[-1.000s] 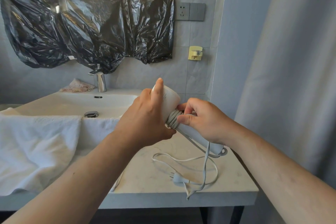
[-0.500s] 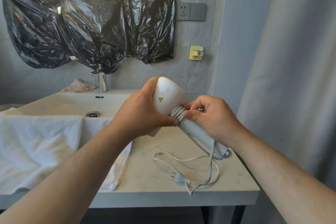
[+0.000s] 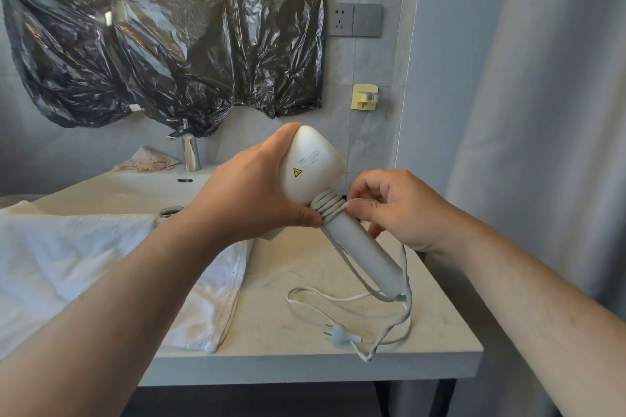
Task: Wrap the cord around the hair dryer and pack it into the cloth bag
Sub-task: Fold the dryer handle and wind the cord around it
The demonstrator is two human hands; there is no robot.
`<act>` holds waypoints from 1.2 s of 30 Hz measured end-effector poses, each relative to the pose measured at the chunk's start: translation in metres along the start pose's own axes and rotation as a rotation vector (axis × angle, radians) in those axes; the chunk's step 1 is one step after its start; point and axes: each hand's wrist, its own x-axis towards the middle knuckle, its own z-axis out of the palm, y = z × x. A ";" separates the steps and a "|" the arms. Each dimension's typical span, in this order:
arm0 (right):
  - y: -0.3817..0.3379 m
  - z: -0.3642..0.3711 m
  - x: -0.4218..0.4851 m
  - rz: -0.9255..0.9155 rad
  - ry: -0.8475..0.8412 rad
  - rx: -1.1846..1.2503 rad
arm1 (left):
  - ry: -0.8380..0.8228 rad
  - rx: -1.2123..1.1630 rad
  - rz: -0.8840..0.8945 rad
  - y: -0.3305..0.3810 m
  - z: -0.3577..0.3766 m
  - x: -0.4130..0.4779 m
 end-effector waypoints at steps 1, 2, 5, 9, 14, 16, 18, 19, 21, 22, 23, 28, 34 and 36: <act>0.001 -0.001 0.000 0.005 -0.015 0.069 | -0.003 -0.026 0.003 -0.001 0.000 -0.001; 0.002 -0.001 -0.001 0.011 -0.037 0.156 | -0.004 -0.051 0.008 -0.003 0.000 -0.002; 0.008 0.001 -0.002 0.044 -0.107 0.451 | -0.001 -0.152 0.025 -0.009 0.000 -0.001; 0.018 -0.001 -0.001 0.062 -0.156 0.705 | -0.007 -0.360 0.072 -0.013 0.000 0.002; 0.015 0.001 0.002 0.056 -0.071 0.847 | 0.028 -0.606 0.072 -0.012 0.005 0.006; 0.018 0.007 0.003 0.053 -0.055 0.981 | 0.054 -0.716 0.047 -0.011 0.011 0.008; 0.025 0.014 0.003 0.004 -0.078 1.185 | 0.069 -0.805 0.011 -0.010 0.017 0.008; 0.028 0.019 0.003 -0.033 -0.093 1.254 | 0.074 -0.832 -0.009 -0.010 0.021 0.008; 0.029 0.029 0.004 -0.071 -0.104 1.318 | 0.091 -0.875 -0.046 -0.010 0.026 0.007; 0.027 0.032 0.007 -0.063 -0.094 1.327 | 0.106 -0.887 -0.061 -0.010 0.028 0.007; 0.024 0.034 0.009 -0.035 -0.066 1.330 | 0.123 -0.894 -0.073 -0.009 0.030 0.007; 0.008 0.050 0.014 0.107 0.163 1.192 | 0.274 -0.935 -0.214 -0.006 0.042 0.008; -0.003 0.069 0.011 0.115 0.352 0.525 | 0.482 -0.709 -0.238 -0.001 0.048 0.006; -0.002 0.076 0.006 0.101 0.310 0.306 | 0.552 -0.603 -0.243 0.000 0.044 0.006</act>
